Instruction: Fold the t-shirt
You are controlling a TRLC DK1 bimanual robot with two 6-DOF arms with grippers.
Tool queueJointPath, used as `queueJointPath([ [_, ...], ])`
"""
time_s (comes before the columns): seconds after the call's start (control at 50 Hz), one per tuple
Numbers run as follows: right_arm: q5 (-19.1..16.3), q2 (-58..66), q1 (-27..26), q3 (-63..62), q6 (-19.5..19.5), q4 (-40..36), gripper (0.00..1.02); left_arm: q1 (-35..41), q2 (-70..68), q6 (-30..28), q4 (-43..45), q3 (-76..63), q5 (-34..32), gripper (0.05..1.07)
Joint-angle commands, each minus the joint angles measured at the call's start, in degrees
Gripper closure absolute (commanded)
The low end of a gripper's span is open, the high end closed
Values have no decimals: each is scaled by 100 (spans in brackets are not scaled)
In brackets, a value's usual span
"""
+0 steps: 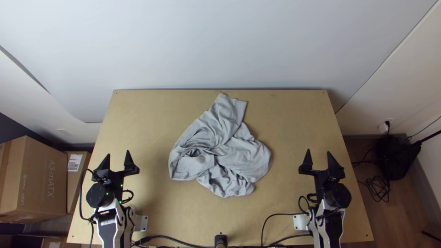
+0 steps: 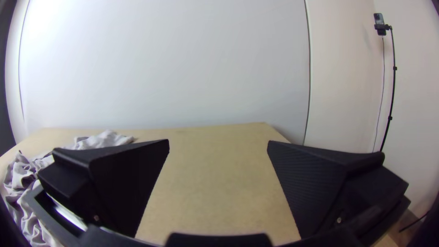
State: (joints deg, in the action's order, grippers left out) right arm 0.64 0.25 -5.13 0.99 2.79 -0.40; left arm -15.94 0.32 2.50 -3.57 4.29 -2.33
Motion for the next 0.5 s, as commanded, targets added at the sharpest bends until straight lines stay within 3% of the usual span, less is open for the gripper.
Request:
queueJointPath([
  [0.0,50,-43,-32,-47,55,-47,3,30,-32,-101,-135,-183,-13,10],
  [0.48,50,-34,135,-47,117,-56,3,83,-23,-13,-144,-183,-13,10],
])
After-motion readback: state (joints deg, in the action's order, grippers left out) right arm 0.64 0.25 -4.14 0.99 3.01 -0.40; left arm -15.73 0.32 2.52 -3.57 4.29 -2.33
